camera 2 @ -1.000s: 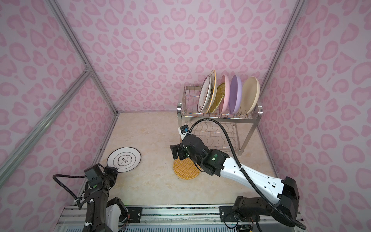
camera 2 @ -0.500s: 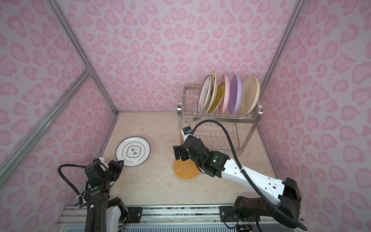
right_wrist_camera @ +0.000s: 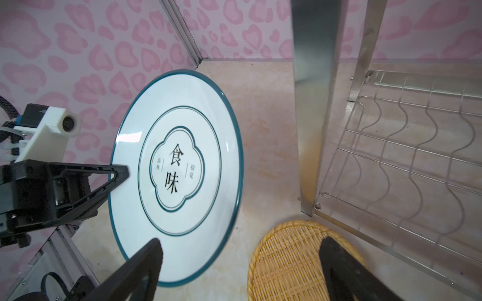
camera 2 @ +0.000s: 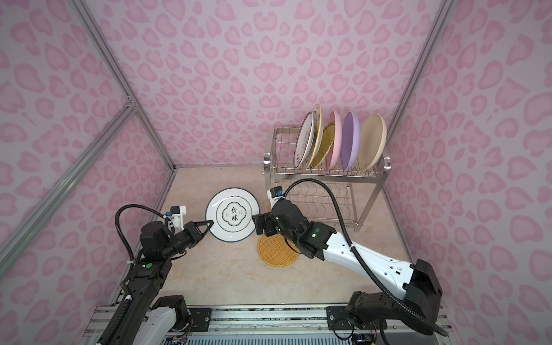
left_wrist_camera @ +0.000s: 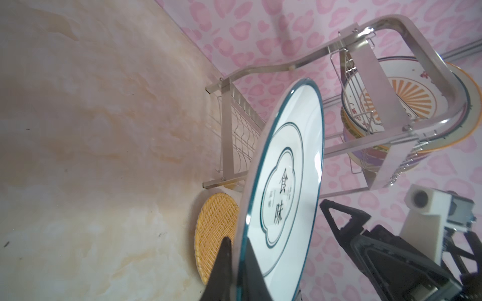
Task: Load plates into a dish rack
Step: Place the plate on the dish rack.
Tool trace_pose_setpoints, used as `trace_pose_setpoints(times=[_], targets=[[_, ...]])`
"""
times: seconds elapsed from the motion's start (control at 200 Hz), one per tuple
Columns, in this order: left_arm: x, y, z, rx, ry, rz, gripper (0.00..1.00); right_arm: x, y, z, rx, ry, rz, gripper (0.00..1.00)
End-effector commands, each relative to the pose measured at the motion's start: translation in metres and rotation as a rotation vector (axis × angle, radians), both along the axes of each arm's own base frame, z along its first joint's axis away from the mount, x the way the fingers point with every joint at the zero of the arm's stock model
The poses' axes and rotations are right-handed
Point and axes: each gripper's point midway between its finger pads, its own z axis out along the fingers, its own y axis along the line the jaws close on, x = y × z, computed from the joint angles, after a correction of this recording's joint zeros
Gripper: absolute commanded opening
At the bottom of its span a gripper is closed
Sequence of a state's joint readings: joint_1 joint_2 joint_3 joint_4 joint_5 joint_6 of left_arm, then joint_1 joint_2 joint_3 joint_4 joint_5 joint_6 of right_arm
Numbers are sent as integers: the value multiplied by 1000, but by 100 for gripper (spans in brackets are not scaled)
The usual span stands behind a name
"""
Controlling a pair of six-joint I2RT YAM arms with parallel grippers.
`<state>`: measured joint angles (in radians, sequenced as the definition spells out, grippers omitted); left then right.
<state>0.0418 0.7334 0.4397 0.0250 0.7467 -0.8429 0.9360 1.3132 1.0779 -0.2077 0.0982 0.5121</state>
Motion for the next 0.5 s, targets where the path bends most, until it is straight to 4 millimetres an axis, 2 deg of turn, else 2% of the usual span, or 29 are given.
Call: trace_pose_setpoints(times=[0.0,0.12,0.29,0.43,0.495], targets=[[-4,-15,29,-21,-118,-86,4,0,13,8,68,11,23,92],[-9,-19,37,-37,-146,-116,4,-3,24,12,111,17,68,84],[-11,-21,42,-46,-165,-124,4,-5,28,13,146,29,82,73],[-11,-21,41,-54,-156,-128,4,-7,31,14,174,40,91,55],[-11,-21,40,-55,-153,-127,4,-7,31,13,181,44,87,52]])
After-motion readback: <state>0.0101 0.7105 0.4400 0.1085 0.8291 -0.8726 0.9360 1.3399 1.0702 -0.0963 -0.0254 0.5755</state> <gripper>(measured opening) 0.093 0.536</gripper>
